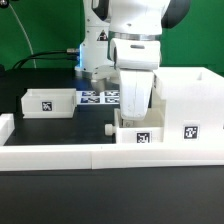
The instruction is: Assemble drawer
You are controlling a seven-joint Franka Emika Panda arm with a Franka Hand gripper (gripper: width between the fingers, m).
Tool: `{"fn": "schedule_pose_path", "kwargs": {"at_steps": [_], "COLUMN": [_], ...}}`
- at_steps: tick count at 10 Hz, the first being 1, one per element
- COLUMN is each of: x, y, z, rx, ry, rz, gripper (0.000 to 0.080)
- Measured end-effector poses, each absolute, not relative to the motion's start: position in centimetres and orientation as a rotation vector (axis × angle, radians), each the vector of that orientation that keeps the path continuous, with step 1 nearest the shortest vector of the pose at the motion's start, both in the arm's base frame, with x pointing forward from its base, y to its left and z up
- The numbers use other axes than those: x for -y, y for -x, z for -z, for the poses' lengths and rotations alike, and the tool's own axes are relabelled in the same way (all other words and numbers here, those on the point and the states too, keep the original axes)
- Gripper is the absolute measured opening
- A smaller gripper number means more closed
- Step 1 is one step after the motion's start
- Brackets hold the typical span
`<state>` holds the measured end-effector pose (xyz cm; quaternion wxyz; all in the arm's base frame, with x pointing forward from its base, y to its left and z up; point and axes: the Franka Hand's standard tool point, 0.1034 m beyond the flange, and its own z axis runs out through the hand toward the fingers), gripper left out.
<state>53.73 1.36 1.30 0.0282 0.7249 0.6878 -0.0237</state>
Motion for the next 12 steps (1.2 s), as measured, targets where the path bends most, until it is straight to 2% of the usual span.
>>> {"fn": "schedule_pose_path", "kwargs": {"at_steps": [12], "x": [-1.18], "y": [-54.07], "z": [-1.52], "rx": [-2.131], "ry": [-2.206], "rz": [0.118], "gripper": [0.0042]}}
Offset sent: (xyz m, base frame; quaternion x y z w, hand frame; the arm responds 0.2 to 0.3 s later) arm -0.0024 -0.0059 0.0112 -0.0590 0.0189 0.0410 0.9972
